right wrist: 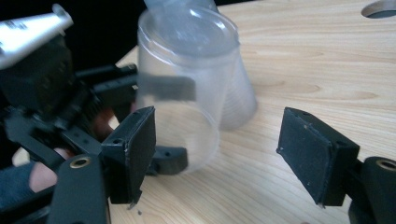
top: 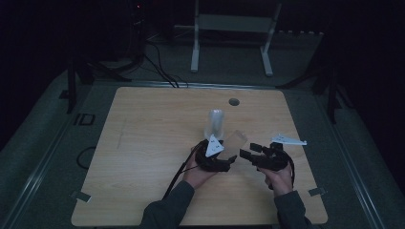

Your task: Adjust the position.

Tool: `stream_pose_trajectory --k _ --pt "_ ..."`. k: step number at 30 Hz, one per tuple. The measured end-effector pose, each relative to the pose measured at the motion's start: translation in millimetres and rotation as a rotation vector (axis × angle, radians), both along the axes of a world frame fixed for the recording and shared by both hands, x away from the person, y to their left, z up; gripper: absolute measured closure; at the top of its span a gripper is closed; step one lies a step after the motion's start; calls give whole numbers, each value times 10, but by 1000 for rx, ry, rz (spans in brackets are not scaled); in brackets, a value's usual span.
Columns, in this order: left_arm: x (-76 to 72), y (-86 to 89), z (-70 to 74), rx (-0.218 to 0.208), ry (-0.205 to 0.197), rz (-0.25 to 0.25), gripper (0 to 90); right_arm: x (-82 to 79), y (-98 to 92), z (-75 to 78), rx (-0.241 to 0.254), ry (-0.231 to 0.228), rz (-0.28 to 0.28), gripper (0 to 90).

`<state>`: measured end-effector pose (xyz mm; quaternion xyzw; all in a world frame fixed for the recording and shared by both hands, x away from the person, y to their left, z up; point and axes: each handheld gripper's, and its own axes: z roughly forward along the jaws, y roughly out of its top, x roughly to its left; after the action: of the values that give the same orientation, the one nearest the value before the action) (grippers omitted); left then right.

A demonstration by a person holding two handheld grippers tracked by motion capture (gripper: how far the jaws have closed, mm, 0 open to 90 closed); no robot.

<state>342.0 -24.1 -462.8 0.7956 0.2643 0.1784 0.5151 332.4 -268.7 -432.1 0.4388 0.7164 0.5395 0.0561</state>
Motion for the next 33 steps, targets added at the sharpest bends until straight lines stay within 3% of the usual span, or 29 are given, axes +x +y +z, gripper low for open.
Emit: stream_pose_trajectory --k 4,17,33 --pt "5 28 22 1 5 -13 251 -5 13 -10 -40 -5 5 276" --pt "42 117 87 7 21 -33 251 -12 -15 22 -82 -17 10 279" --pt "77 260 173 -15 50 -55 251 -28 -23 119 -180 -46 33 309"
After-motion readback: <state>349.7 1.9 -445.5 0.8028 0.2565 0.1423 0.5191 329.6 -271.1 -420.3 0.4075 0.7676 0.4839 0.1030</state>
